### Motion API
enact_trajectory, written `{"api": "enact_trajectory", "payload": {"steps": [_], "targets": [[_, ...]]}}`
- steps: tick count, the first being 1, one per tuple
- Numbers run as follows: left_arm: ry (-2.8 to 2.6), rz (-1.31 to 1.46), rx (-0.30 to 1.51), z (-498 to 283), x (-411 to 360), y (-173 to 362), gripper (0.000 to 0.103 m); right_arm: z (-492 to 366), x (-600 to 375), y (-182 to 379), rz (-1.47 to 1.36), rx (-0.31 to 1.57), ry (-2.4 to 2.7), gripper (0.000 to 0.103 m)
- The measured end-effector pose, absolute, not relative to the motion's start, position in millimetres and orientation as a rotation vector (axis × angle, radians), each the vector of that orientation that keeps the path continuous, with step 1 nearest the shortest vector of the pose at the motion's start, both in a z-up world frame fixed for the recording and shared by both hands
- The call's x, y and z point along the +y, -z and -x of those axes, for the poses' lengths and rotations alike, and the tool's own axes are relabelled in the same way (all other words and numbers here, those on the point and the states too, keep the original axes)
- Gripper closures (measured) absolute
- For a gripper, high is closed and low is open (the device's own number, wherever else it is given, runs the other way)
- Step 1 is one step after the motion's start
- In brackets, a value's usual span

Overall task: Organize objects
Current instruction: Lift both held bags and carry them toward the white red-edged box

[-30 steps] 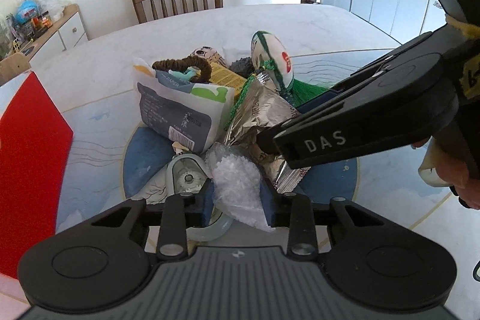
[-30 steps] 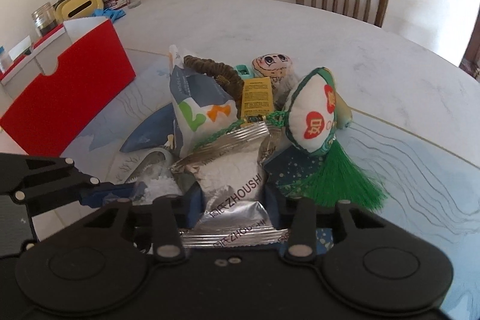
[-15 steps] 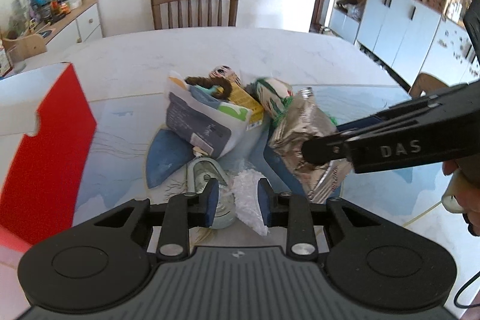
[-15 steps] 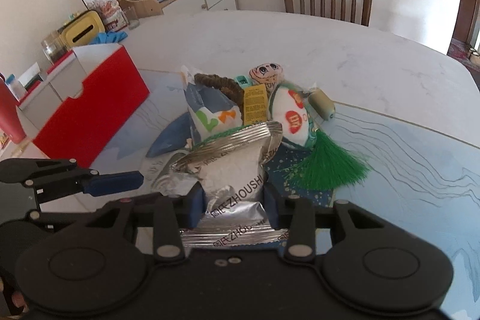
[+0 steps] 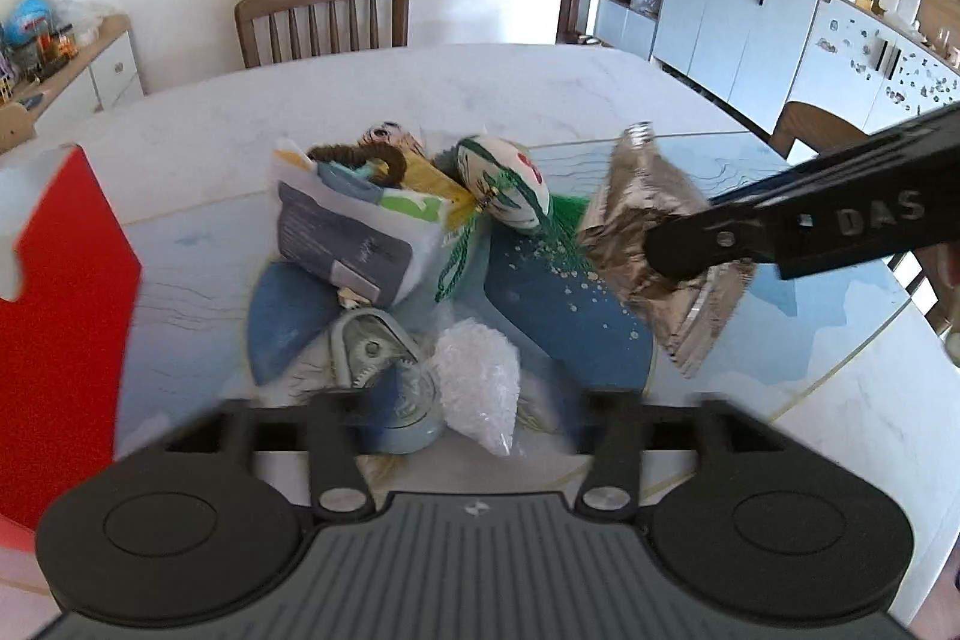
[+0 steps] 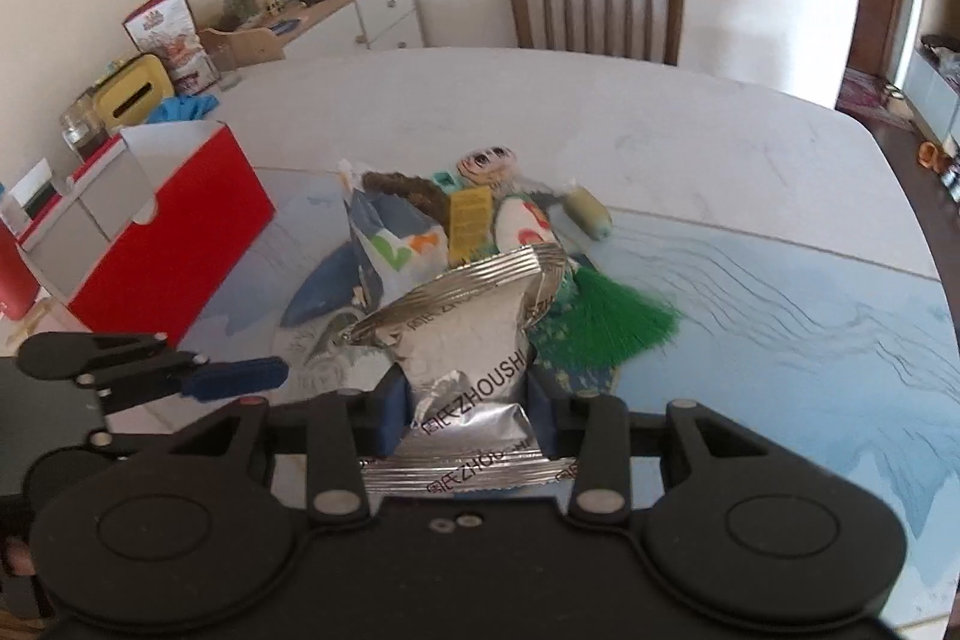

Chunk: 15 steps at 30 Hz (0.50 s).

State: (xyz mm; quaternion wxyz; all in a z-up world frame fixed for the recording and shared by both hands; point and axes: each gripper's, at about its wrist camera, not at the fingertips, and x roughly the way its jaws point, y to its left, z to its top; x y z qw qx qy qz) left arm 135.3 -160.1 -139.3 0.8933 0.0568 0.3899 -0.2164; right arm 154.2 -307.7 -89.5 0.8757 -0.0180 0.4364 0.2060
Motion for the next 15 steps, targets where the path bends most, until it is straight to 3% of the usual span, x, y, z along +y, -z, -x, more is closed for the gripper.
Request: {"api": "enact_trajectory", "payload": {"steps": [11, 12, 15], "targets": [[0.477, -0.294, 0.807, -143.3, -197.6, 162.3, 0.028, -143.9, -330.5, 97.7, 0.002, 0.927, -0.369, 0.063], [0.481, -0.314, 0.800, -141.8, -201.1, 164.1, 0.030, -143.9, -332.0, 98.1, 0.004, 0.928, -0.369, 0.063], [0.494, -0.363, 0.802, -140.5, -210.4, 169.9, 0.047, -143.9, -334.4, 98.9, 0.008, 0.928, -0.370, 0.063]]}}
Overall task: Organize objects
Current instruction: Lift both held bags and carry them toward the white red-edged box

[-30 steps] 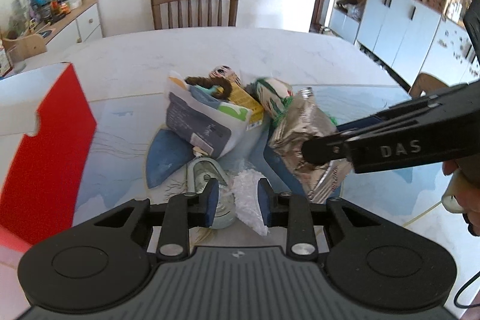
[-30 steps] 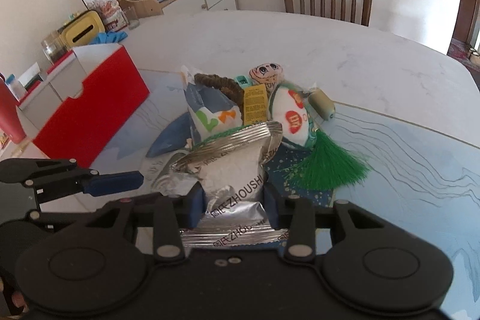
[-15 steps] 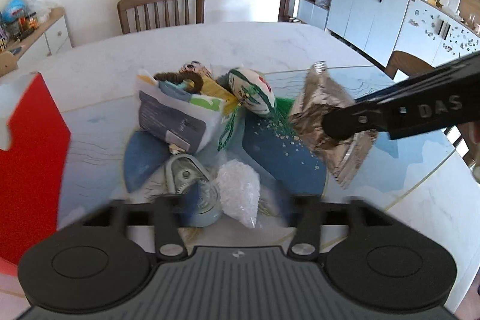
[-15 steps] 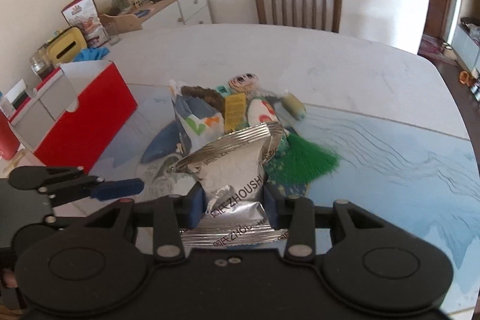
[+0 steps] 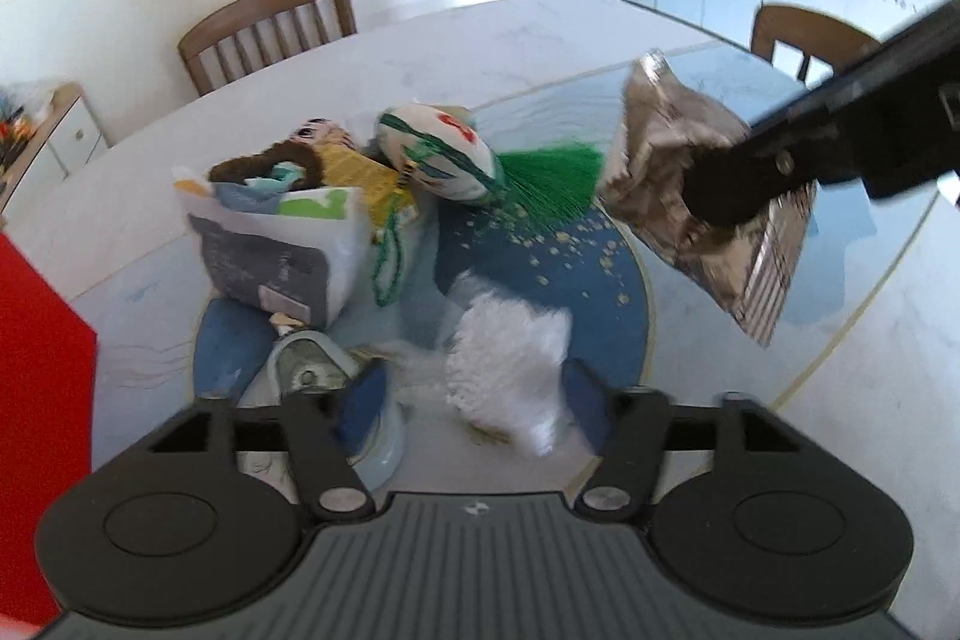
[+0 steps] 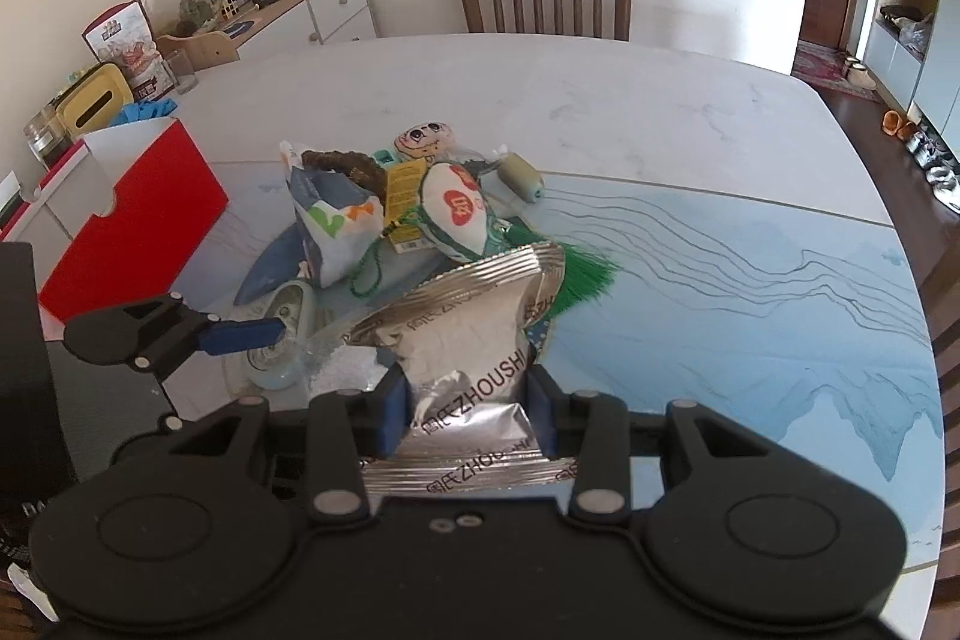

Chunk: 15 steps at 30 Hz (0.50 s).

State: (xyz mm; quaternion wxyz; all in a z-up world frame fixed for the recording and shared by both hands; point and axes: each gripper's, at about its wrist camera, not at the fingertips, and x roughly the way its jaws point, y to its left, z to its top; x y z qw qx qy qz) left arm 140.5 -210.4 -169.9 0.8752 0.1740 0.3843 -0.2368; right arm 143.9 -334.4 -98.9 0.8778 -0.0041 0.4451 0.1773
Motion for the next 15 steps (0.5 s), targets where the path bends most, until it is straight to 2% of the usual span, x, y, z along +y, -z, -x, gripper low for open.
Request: {"api": "enact_trajectory", "payload": {"steps": [4, 5, 6, 7, 10, 15], "targets": [[0.505, -0.411, 0.768, -135.0, -218.9, 170.0, 0.061, -144.9, -336.6, 101.4, 0.010, 0.932, -0.370, 0.063], [0.510, -0.426, 0.757, -133.5, -220.9, 169.8, 0.068, -145.1, -337.1, 101.9, 0.010, 0.933, -0.372, 0.063], [0.527, -0.436, 0.758, -132.9, -222.8, 170.1, 0.092, -145.3, -337.7, 102.1, 0.012, 0.934, -0.373, 0.063], [0.532, -0.447, 0.763, -132.6, -225.1, 171.2, 0.096, -145.4, -338.4, 102.6, 0.013, 0.936, -0.373, 0.063], [0.533, -0.453, 0.754, -128.5, -226.6, 171.5, 0.101, -146.2, -340.3, 102.6, 0.015, 0.935, -0.373, 0.063], [0.554, -0.371, 0.780, -129.0, -215.9, 160.6, 0.101, -146.0, -341.4, 99.4, 0.017, 0.926, -0.379, 0.063]]}}
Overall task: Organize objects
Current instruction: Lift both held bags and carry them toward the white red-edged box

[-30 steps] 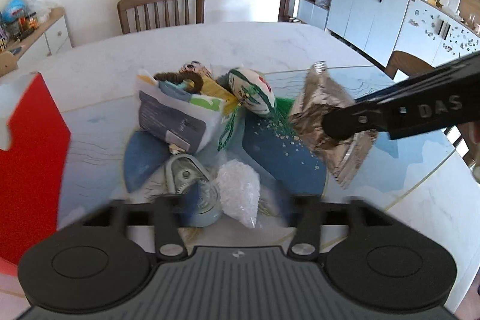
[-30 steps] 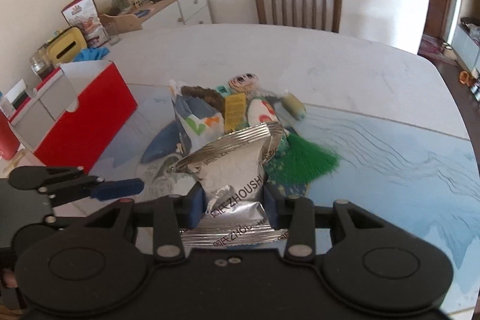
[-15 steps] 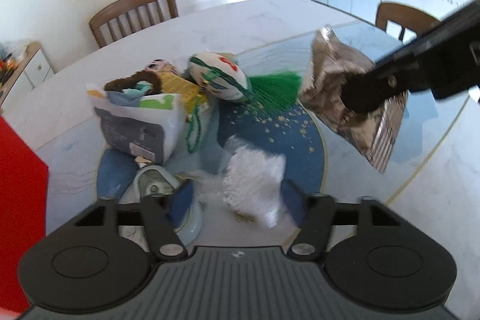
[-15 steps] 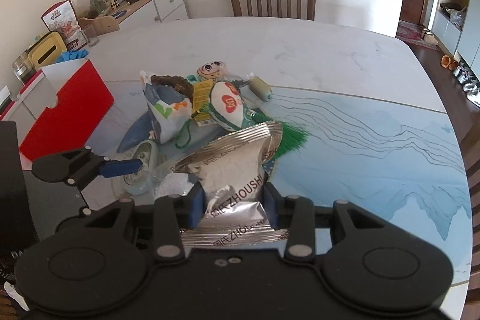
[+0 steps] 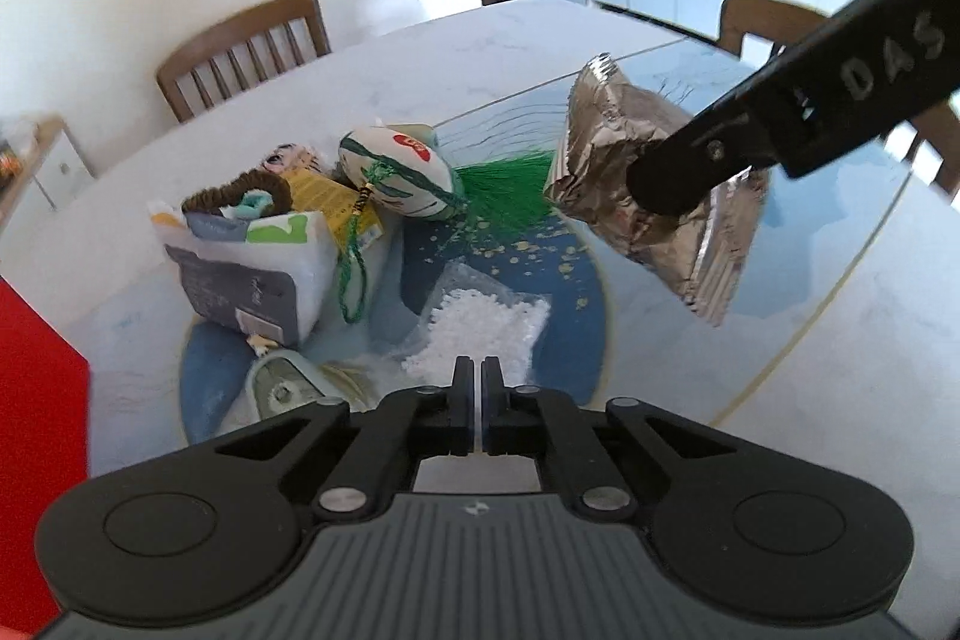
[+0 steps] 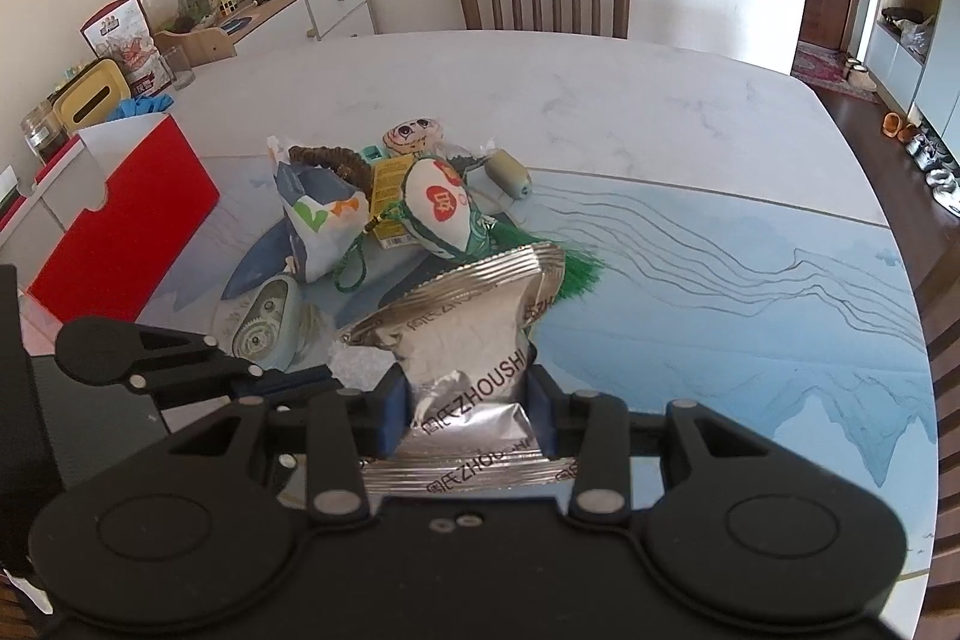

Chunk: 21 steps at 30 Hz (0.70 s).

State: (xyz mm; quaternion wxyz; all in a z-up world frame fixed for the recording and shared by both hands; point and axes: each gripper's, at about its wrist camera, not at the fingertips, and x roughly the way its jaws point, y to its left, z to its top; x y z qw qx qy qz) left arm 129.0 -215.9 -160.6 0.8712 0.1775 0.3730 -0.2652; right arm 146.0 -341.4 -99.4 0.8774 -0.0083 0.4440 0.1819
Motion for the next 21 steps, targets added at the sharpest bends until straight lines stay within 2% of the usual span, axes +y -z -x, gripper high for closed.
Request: {"api": "enact_trajectory", "payload": {"steps": [2, 5, 6, 7, 9, 21], "targets": [[0.577, -0.331, 0.784, -128.2, -210.4, 153.3, 0.100, -145.2, -342.3, 96.8, 0.019, 0.917, -0.381, 0.063], [0.597, -0.294, 0.775, -129.7, -206.1, 144.6, 0.088, -145.3, -344.4, 94.2, 0.009, 0.909, -0.381, 0.063], [0.598, -0.289, 0.772, -130.4, -205.9, 142.5, 0.075, -145.4, -345.6, 93.7, 0.003, 0.908, -0.380, 0.063], [0.597, -0.281, 0.769, -132.9, -205.4, 141.1, 0.050, -145.5, -346.9, 93.4, -0.002, 0.908, -0.379, 0.063], [0.605, -0.267, 0.747, -136.1, -203.7, 138.8, 0.020, -145.5, -349.9, 93.4, -0.009, 0.908, -0.372, 0.063], [0.710, -0.409, 0.790, -162.8, -234.5, 168.0, 0.018, -142.3, -366.1, 101.4, -0.021, 0.940, -0.338, 0.063]]}}
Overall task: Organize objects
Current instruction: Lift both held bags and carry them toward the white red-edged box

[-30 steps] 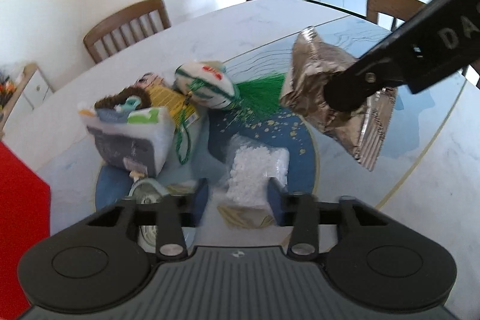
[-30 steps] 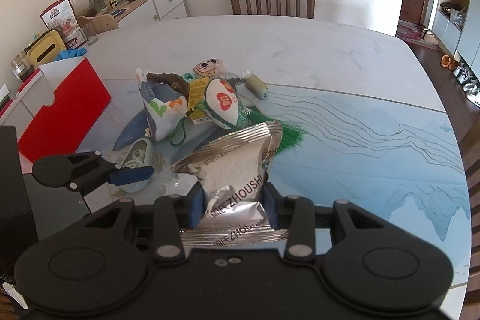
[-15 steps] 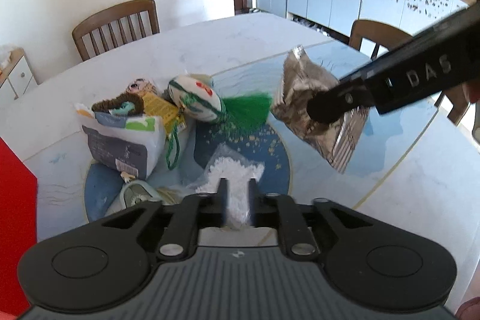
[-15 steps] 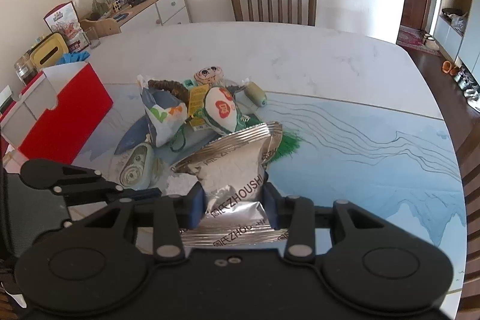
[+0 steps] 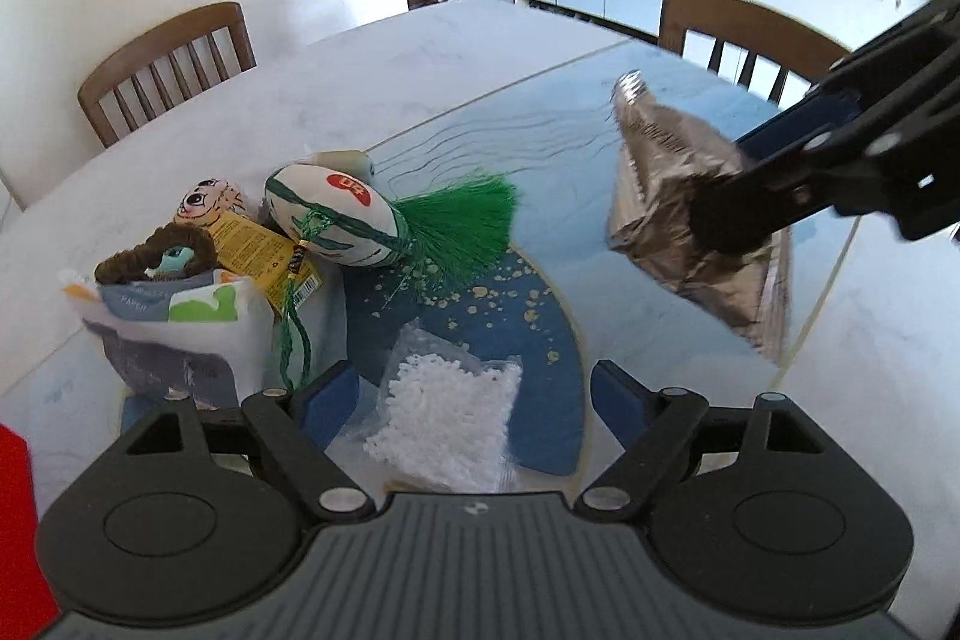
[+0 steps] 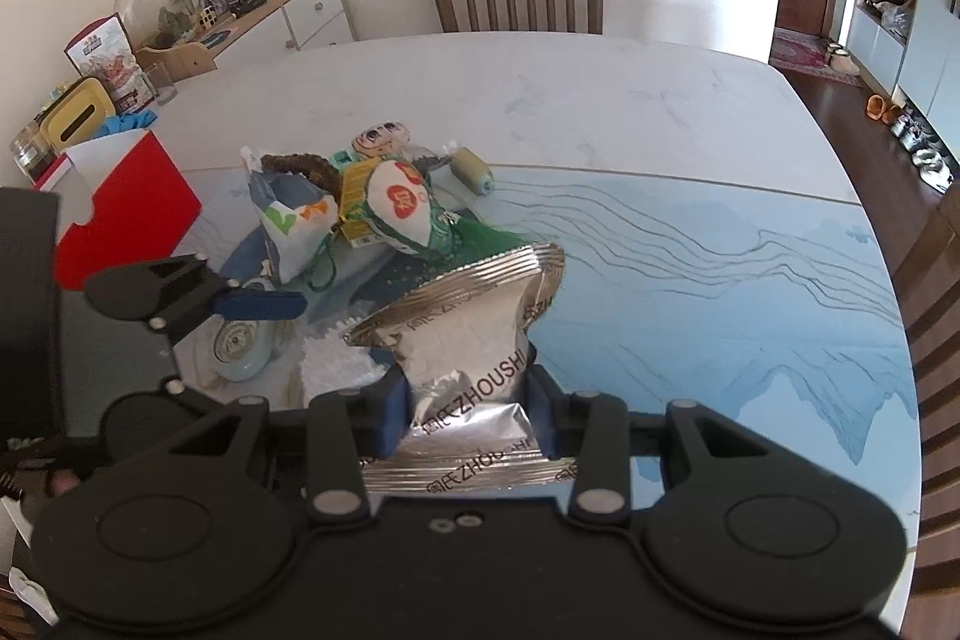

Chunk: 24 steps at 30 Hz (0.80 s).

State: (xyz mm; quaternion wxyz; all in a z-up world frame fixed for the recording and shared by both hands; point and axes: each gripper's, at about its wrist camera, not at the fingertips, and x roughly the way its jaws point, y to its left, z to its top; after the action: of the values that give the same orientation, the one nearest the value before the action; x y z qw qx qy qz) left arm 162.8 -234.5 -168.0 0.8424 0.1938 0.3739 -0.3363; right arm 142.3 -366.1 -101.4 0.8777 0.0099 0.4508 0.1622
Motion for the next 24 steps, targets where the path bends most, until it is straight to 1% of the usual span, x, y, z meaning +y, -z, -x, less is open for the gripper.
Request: {"api": "enact_trajectory", "payload": {"steps": [6, 8, 10, 11, 12, 14, 15, 16, 19, 24], "targets": [[0.706, -0.413, 0.829, -170.0, -233.3, 180.0, 0.018, -142.6, -367.3, 104.5, -0.017, 0.949, -0.339, 0.063], [0.683, -0.419, 0.825, -169.7, -232.7, 182.3, 0.022, -143.8, -367.6, 104.9, -0.017, 0.951, -0.338, 0.063], [0.675, -0.404, 0.824, -171.3, -230.8, 181.6, 0.038, -145.2, -367.9, 104.8, -0.017, 0.950, -0.337, 0.063], [0.665, -0.392, 0.828, -172.0, -229.6, 180.8, 0.043, -145.8, -367.6, 105.0, -0.017, 0.951, -0.337, 0.063], [0.660, -0.384, 0.831, -172.8, -229.0, 179.8, 0.051, -146.8, -367.5, 105.2, -0.016, 0.952, -0.336, 0.063], [0.649, -0.372, 0.832, -173.7, -228.4, 178.1, 0.060, -148.0, -366.1, 105.0, -0.015, 0.951, -0.334, 0.063], [0.644, -0.366, 0.832, -173.6, -227.5, 177.0, 0.067, -148.5, -365.2, 104.5, -0.014, 0.951, -0.334, 0.063], [0.643, -0.356, 0.833, -173.1, -226.1, 175.6, 0.070, -148.9, -364.1, 103.7, -0.014, 0.950, -0.333, 0.063], [0.627, -0.330, 0.829, -169.2, -220.4, 168.0, 0.070, -149.2, -360.4, 100.3, -0.012, 0.944, -0.334, 0.063], [0.608, -0.265, 0.796, -159.3, -197.1, 139.2, 0.070, -147.6, -346.8, 86.5, -0.003, 0.927, -0.352, 0.064]]}}
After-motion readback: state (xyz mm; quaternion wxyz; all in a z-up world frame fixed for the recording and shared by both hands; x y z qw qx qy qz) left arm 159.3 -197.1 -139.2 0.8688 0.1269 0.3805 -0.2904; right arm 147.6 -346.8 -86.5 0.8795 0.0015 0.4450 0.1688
